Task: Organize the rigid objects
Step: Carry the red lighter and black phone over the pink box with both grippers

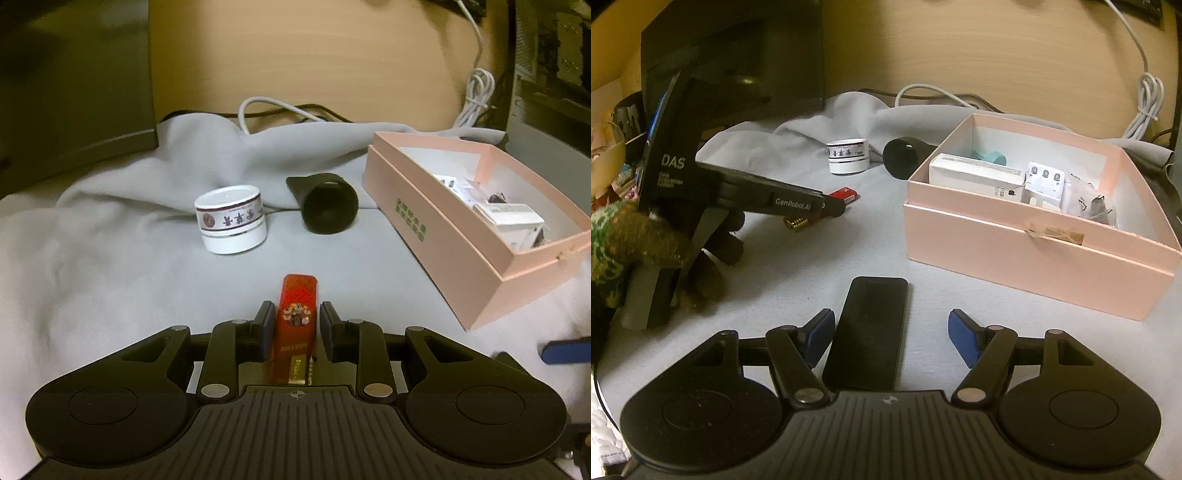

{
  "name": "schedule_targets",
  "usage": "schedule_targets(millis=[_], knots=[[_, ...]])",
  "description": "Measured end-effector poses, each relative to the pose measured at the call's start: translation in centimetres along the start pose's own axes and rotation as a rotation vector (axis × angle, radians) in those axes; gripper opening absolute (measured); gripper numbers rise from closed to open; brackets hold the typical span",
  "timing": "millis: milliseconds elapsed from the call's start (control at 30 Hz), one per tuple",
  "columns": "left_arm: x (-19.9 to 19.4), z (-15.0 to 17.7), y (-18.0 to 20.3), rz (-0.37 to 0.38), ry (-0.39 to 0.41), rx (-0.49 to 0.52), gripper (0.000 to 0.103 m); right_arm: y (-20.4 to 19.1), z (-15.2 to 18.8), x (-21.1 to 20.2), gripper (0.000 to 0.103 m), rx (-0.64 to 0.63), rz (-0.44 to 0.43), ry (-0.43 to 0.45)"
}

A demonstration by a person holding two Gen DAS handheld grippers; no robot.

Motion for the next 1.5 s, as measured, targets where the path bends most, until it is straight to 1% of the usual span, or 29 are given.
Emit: schedule_targets(millis=[100,167,200,233,333,467,533,633,700,800,900,933,1000,1067,1133,1233,1367,1500], knots=[[-0.4,0.1,0.3,0.020,0.008,0.022,0.027,-0.1,0.0,-0.1,0.064,-0.005,-0.006,0.004],[-0.9,0.3,0.4,0.037,0.007,0.003,0.027,-0.5,0.0,-0.2,0.050,-0.016,-0.025,0.010],[-1.3,0.5,0.5,0.049,0.008,-0.003,0.027,-0.7,0.0,-0.4,0.046,-0.024,-0.038,0.013],[-1.7,0.7,0.7,0.056,0.011,-0.003,0.027,-0.9,0.1,-0.5,0.040,-0.032,-0.050,0.014],[-3.3,1.3,1.6,0.072,0.010,0.007,0.027,-1.1,0.1,-0.7,0.040,-0.043,-0.054,0.015],[-5.9,2.3,3.4,0.111,-0.003,0.022,0.027,-1.0,0.0,-0.7,0.040,-0.032,-0.058,0.010],[-7.0,2.8,4.1,0.124,-0.003,0.001,0.027,-0.8,0.1,-1.0,0.039,-0.033,-0.061,0.006],[-8.2,3.2,4.7,0.121,-0.001,-0.075,0.027,-0.1,0.4,-1.9,0.039,-0.038,-0.049,-0.004],[-8.8,3.5,5.3,0.126,-0.008,-0.077,0.027,0.8,0.7,-2.9,0.039,-0.042,-0.030,-0.014],[-9.3,3.7,6.7,0.184,-0.014,-0.057,0.027,2.3,1.2,-4.4,0.039,-0.036,0.006,-0.026],[-9.6,3.8,7.8,0.183,-0.027,-0.048,0.027,3.8,1.7,-5.8,0.039,-0.036,0.041,-0.028],[-9.7,3.8,8.1,0.194,-0.031,-0.060,0.027,4.1,1.9,-6.3,0.039,-0.037,0.050,-0.027],[-10.0,4.0,9.2,0.242,-0.029,-0.095,0.025,4.7,2.2,-7.0,0.039,-0.036,0.060,-0.017],[-10.1,4.3,10.3,0.275,-0.004,-0.127,0.026,5.1,2.6,-7.4,0.039,-0.033,0.061,0.001],[-10.2,4.4,10.8,0.263,0.011,-0.114,0.026,5.2,2.9,-7.6,0.040,-0.030,0.063,0.015],[-10.5,4.4,11.2,0.244,-0.010,-0.098,0.026,5.0,2.9,-7.6,0.040,-0.046,0.077,0.026],[-10.7,4.4,11.8,0.210,-0.022,-0.030,0.027,5.0,2.6,-6.9,0.041,-0.048,0.065,0.026],[-11.0,4.6,12.4,0.157,0.013,0.016,0.027,4.5,2.5,-6.9,0.039,-0.074,0.060,0.017]])
Point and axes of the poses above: each gripper's, at about its wrist camera, not at the fingertips, and x roughly the way its jaws point, y to its right, z to its underside, the point moved 10 cm from there along x, roughly the way its jaws point, and after that the axes turned 15 degrees about y, right-handed, at the moved point
